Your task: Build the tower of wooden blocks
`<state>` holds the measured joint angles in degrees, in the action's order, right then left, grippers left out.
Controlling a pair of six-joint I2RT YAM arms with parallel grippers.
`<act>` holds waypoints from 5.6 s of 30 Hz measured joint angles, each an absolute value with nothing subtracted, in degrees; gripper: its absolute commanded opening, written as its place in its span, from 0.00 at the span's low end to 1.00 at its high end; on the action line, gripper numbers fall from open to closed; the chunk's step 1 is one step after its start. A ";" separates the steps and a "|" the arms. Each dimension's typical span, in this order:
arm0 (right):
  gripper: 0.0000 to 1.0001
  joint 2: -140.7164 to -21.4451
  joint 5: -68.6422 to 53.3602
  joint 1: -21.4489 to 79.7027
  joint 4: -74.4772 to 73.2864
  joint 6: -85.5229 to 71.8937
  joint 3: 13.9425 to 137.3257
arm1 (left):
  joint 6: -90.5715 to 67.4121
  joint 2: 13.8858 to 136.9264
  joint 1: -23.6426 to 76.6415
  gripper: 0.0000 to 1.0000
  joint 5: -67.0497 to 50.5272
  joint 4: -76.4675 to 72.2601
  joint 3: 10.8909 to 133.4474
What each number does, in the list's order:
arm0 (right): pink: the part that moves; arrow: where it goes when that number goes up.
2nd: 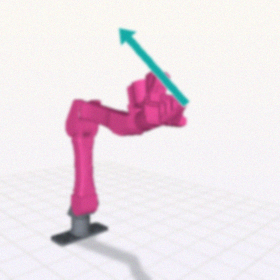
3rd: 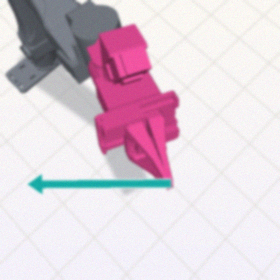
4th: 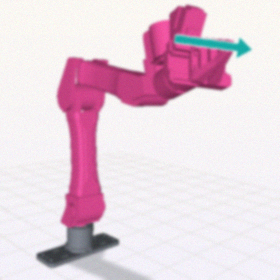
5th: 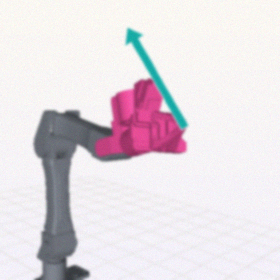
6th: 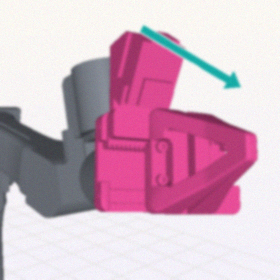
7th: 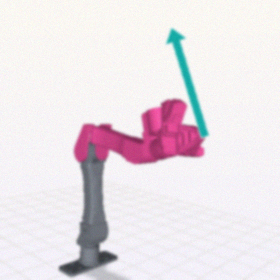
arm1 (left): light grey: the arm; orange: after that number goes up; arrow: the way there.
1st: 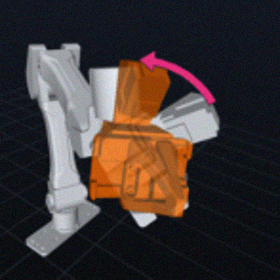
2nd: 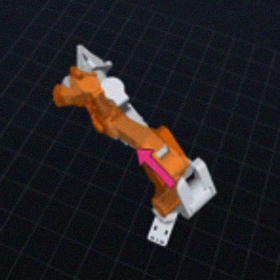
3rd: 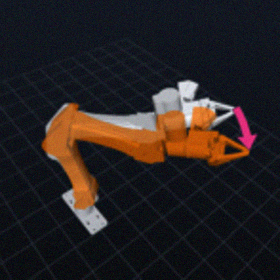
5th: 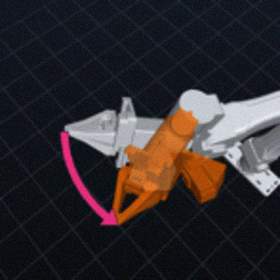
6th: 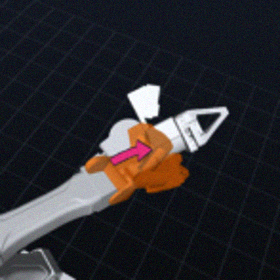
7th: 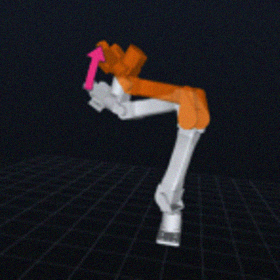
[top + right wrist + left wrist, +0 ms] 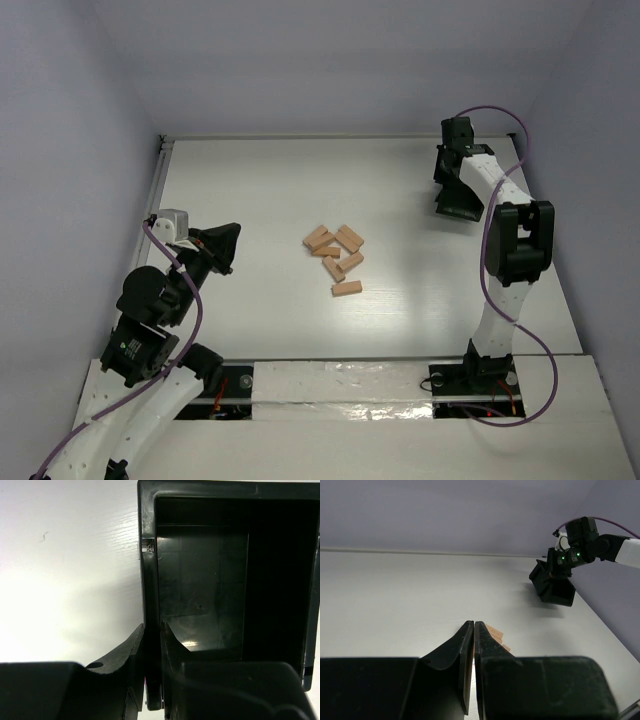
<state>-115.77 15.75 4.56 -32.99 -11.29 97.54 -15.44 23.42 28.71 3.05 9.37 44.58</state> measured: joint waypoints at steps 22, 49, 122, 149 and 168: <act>0.19 -103.04 5.93 4.56 -32.18 -17.04 96.77 | -15.29 23.92 30.70 0.04 3.51 9.52 44.58; 0.00 -90.48 -1.41 12.53 -8.93 -28.36 57.80 | -15.25 37.95 26.46 0.00 2.22 9.37 44.58; 0.36 -99.07 8.93 50.33 -16.29 -29.47 62.52 | -15.07 34.22 21.23 0.00 -4.84 7.97 43.51; 0.37 -110.00 12.40 50.33 -17.72 -20.88 73.73 | -15.07 33.95 21.23 0.00 -6.04 7.97 43.51; 0.47 -110.76 2.55 50.33 -17.80 -16.47 79.18 | -15.07 36.60 20.69 0.00 -5.76 7.97 43.51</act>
<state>-110.76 2.55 50.33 -17.80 -16.47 79.18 -15.07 36.60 20.69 -5.76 7.97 43.51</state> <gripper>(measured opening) 0.467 0.003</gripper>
